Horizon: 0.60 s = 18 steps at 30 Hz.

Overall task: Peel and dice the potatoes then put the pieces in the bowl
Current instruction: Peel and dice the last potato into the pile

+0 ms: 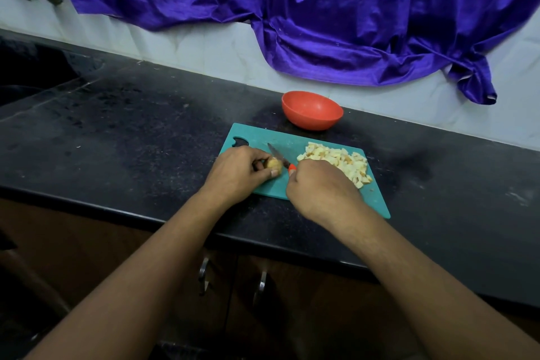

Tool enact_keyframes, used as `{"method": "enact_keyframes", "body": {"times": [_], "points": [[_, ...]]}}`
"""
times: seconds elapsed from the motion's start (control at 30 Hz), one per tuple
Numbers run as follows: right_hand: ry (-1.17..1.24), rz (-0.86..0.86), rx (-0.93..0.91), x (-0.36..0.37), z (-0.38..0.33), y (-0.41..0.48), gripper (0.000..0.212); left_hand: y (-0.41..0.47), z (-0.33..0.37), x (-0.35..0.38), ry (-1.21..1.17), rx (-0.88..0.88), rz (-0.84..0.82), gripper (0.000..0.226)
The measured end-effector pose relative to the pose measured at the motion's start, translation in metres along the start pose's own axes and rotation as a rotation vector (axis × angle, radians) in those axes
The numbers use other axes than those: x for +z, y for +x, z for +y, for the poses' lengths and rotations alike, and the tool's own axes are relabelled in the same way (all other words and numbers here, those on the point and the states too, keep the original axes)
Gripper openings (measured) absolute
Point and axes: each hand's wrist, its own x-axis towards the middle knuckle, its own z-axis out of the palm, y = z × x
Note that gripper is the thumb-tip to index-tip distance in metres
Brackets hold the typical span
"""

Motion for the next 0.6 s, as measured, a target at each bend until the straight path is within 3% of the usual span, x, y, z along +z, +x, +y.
{"method": "enact_keyframes", "body": {"times": [0.37,0.6], "points": [[-0.010,-0.031,0.003,0.004,-0.005,0.006,0.012,-0.001,0.002,-0.002,-0.008,-0.023,-0.006,0.022],[-0.035,-0.003,0.005,0.015,-0.011,0.011,0.023,0.000,0.002,-0.001,0.030,-0.004,0.012,0.025]]}}
